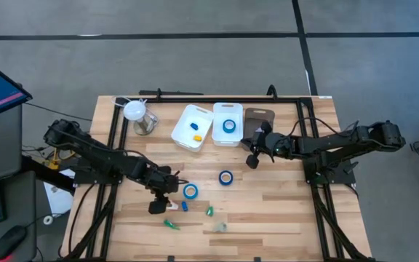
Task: Pick and place Stapler, Stapler remover, tape
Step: Put the pink staple remover into the black bin
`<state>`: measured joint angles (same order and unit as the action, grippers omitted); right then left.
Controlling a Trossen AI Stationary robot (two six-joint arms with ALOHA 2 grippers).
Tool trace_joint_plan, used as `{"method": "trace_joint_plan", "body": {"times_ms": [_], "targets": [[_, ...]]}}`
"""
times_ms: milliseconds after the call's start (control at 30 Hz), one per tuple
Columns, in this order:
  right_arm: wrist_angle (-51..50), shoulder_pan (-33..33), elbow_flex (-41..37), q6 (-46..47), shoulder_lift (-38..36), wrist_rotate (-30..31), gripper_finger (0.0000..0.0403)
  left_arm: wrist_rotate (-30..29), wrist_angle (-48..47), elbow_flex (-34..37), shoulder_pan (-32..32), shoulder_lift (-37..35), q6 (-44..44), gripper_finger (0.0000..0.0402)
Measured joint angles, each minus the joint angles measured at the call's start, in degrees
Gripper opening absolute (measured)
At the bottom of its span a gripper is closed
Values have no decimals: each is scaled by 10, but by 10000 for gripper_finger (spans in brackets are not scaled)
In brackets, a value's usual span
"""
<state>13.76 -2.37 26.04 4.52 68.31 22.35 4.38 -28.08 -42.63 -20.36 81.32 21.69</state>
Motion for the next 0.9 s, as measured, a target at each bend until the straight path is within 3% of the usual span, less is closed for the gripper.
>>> {"method": "trace_joint_plan", "body": {"times_ms": [900], "targets": [[0, 0, 0, 0, 0, 0, 0, -1, 23, -1, -22, 90, 17, 193]]}}
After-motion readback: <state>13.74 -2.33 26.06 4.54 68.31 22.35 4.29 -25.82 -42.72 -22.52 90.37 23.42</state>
